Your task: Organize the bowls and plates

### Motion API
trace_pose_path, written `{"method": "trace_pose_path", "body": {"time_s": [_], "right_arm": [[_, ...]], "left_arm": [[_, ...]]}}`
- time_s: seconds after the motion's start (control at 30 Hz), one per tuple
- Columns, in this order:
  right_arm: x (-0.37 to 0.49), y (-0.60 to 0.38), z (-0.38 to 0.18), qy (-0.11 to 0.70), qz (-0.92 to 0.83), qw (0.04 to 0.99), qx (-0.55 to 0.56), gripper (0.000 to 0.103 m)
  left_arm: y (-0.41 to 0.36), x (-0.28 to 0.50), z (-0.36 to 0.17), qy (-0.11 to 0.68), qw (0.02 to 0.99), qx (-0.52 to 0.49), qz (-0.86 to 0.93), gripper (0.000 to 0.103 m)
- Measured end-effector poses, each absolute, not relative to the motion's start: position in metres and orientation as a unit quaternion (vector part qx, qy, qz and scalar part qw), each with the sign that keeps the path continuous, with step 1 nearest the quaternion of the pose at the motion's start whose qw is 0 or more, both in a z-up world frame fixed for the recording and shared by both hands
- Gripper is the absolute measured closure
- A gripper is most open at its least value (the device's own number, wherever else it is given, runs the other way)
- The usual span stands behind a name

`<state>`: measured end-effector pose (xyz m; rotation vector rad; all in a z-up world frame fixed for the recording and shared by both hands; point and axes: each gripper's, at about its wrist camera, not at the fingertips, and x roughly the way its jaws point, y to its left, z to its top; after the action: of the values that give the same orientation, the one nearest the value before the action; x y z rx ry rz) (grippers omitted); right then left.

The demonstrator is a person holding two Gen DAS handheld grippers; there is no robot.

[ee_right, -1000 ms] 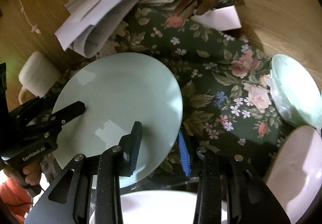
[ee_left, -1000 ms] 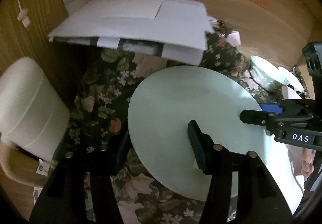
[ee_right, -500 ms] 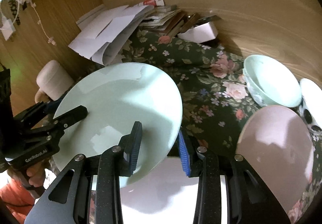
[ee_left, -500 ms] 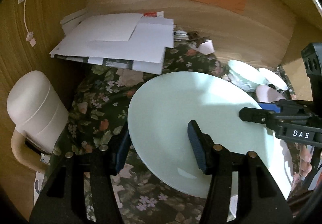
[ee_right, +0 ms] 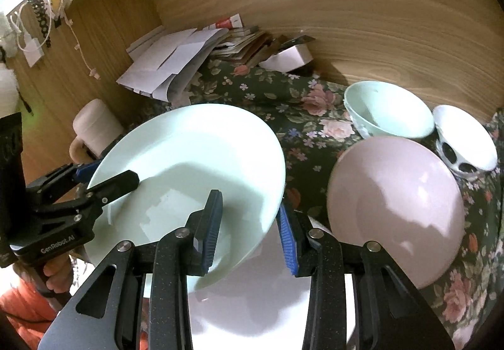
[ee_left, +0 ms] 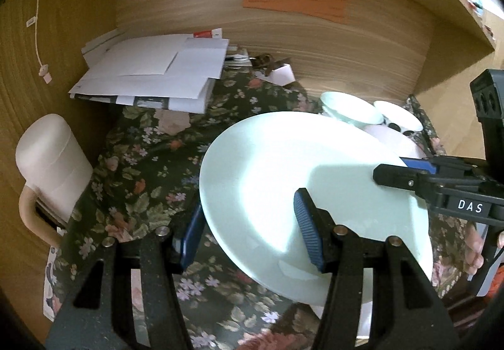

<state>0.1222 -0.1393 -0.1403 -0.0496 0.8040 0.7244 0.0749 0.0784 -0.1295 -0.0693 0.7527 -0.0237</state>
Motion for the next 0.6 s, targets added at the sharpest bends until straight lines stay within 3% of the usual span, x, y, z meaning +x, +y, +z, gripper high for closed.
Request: {"method": "trace_pose_path", "body": {"time_s": [0.6], "right_arm": [[0.090, -0.190, -0.160, 0.383, 0.329, 0.863, 0.010, 0.071]], "left_arm": [[0.035, 0.042, -0.141, 0.383, 0.923, -0.019, -0.039, 0.047]]}}
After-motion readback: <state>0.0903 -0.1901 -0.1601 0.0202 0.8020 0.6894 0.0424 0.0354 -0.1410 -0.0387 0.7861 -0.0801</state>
